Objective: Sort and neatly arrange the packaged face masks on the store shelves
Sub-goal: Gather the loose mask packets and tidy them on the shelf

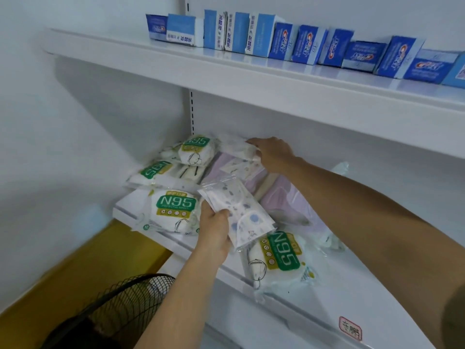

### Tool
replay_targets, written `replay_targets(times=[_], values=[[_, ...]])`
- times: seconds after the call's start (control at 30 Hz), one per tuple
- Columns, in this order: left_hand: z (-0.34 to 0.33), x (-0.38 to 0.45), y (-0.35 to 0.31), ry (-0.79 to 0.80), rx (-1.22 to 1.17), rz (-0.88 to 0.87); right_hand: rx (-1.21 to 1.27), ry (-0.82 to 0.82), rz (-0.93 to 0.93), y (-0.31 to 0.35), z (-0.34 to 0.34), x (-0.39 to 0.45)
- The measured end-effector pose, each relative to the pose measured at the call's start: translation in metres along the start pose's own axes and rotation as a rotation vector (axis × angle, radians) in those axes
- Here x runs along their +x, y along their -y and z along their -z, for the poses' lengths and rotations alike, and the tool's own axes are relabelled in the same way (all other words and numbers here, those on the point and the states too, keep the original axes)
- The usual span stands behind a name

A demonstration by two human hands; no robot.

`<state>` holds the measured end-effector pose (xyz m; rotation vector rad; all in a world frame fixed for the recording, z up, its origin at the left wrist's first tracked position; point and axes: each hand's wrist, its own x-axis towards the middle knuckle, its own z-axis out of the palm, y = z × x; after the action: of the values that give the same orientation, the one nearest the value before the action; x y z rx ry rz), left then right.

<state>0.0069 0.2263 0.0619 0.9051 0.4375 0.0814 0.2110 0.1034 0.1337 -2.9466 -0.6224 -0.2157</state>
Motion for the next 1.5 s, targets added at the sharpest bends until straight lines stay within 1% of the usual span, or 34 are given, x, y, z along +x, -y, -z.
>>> replay_targets(times=[0.07, 0.13, 0.2, 0.27, 0.3, 0.33, 0.4, 0.43, 0.5, 0.57, 0.63, 0.7, 0.77, 0.8, 0.83, 0.87, 0.9, 0.93, 0.97, 1.0, 1.03, 1.1, 1.13, 1.2, 1.27, 1.37, 1.43, 1.5], values=[[0.0, -0.002, -0.003, 0.014, -0.015, 0.009, 0.087, -0.08, -0.058, -0.009, 0.005, 0.0], [0.0, -0.003, -0.006, 0.021, -0.046, 0.028, 0.109, -0.152, -0.105, -0.024, 0.014, -0.002], [-0.002, -0.004, -0.009, 0.034, -0.068, 0.047, 0.081, -0.158, -0.137, -0.039, 0.023, -0.008], [-0.003, -0.005, -0.012, 0.048, -0.087, 0.057, 0.05, -0.111, -0.13, -0.045, 0.032, -0.02], [-0.003, -0.005, -0.013, 0.059, -0.105, 0.06, 0.053, -0.117, -0.105, -0.044, 0.036, -0.029], [-0.002, -0.004, -0.014, 0.069, -0.125, 0.059, 0.082, -0.157, -0.059, -0.039, 0.04, -0.04], [-0.004, -0.003, -0.015, 0.089, -0.185, 0.047, 0.156, -0.286, 0.116, -0.024, 0.038, -0.07], [-0.007, -0.003, -0.016, 0.098, -0.221, 0.043, 0.153, -0.329, 0.204, -0.014, 0.032, -0.088], [-0.018, -0.01, -0.021, 0.168, -0.292, 0.05, 0.049, -0.38, 0.323, 0.01, 0.014, -0.122], [-0.023, -0.014, -0.023, 0.197, -0.335, 0.066, -0.05, -0.346, 0.359, 0.035, -0.003, -0.148], [-0.026, -0.016, -0.026, 0.189, -0.306, 0.091, -0.057, -0.294, 0.4, 0.046, -0.011, -0.161], [-0.023, -0.013, -0.023, 0.094, -0.253, 0.083, 0.076, -0.17, 0.484, 0.045, -0.006, -0.167], [-0.019, -0.005, -0.021, -0.054, -0.223, 0.062, 0.313, 0.052, 0.532, 0.038, 0.003, -0.168], [-0.015, -0.001, -0.021, -0.116, -0.227, 0.064, 0.422, 0.136, 0.537, 0.034, 0.007, -0.166], [-0.01, 0.002, -0.022, -0.133, -0.241, 0.063, 0.532, 0.158, 0.527, 0.031, 0.01, -0.16], [-0.006, 0.004, -0.023, -0.123, -0.258, 0.06, 0.635, 0.103, 0.484, 0.028, 0.013, -0.151], [-0.002, 0.005, -0.024, -0.113, -0.269, 0.044, 0.715, -0.012, 0.398, 0.024, 0.013, -0.137], [0.001, 0.006, -0.025, -0.11, -0.278, 0.013, 0.726, -0.141, 0.268, 0.019, 0.012, -0.119], [0.004, 0.006, -0.027, -0.119, -0.289, -0.025, 0.672, -0.23, 0.134, 0.013, 0.01, -0.1], [0.007, 0.004, -0.029, -0.128, -0.295, -0.056, 0.585, -0.233, 0.042, 0.009, 0.009, -0.081], [0.01, 0.003, -0.031, -0.131, -0.299, -0.075, 0.5, -0.161, 0.016, 0.005, 0.004, -0.064], [0.019, 0.001, -0.034, -0.128, -0.289, -0.076, 0.347, 0.055, 0.039, 0.005, -0.006, -0.042], [0.024, 0.0, -0.036, -0.131, -0.276, -0.065, 0.271, 0.134, 0.044, 0.006, -0.011, -0.034], [0.032, -0.003, -0.039, -0.111, -0.255, -0.044, 0.156, 0.217, 0.003, 0.01, -0.021, -0.024], [0.038, -0.006, -0.042, -0.063, -0.256, -0.033, 0.137, 0.178, -0.026, 0.013, -0.026, -0.02], [0.044, -0.009, -0.045, 0.001, -0.258, -0.011, 0.175, -0.001, -0.064, 0.006, -0.029, -0.017], [0.045, -0.01, -0.047, 0.012, -0.251, 0.003, 0.243, -0.101, -0.111, -0.004, -0.029, -0.018], [0.043, -0.01, -0.047, 0.009, -0.233, 0.007, 0.39, -0.2, -0.13, -0.009, -0.024, -0.022]])
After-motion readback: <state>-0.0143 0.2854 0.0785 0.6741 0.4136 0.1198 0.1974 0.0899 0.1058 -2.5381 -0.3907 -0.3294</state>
